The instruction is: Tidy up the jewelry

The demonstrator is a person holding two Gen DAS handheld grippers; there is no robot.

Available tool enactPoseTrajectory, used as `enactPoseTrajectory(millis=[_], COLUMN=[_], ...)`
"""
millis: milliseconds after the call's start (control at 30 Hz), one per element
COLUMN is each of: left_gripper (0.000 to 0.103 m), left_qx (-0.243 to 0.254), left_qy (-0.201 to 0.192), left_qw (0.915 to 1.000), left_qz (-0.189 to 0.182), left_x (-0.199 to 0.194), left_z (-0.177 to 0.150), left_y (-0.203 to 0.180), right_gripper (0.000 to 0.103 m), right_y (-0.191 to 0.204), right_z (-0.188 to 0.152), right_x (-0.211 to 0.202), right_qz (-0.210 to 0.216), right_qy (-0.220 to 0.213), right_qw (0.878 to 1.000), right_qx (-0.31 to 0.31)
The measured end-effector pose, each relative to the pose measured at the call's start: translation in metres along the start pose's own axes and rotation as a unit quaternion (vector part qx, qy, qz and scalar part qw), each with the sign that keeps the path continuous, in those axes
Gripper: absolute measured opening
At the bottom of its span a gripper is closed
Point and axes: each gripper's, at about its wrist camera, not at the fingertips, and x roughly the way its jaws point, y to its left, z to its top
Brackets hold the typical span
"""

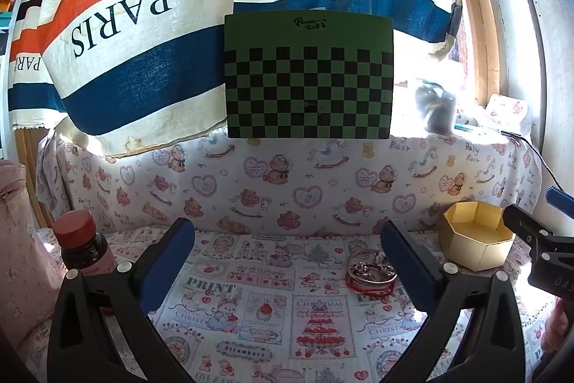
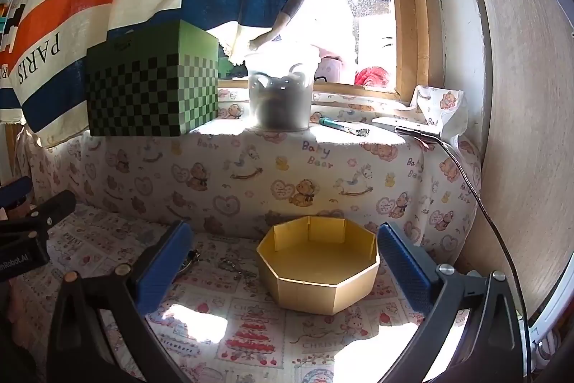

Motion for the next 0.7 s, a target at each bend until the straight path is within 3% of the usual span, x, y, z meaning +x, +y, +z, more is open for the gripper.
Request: enactPoseTrajectory(millis=[700], left_gripper=[0.103], left_qx=[-0.002], left_qy=[0.009], left_qw=[1.0], left_qz=[0.001], left_x=[0.0057], left_z=[0.0013], left_y=[0.0029], right_gripper=[0.103], right_y=[-0.0015], right_z=[-0.0005], right_x=[0.0018], right_qz=[-0.001], right_qy=[0.007], right_qw=[1.0], right_qx=[0.007])
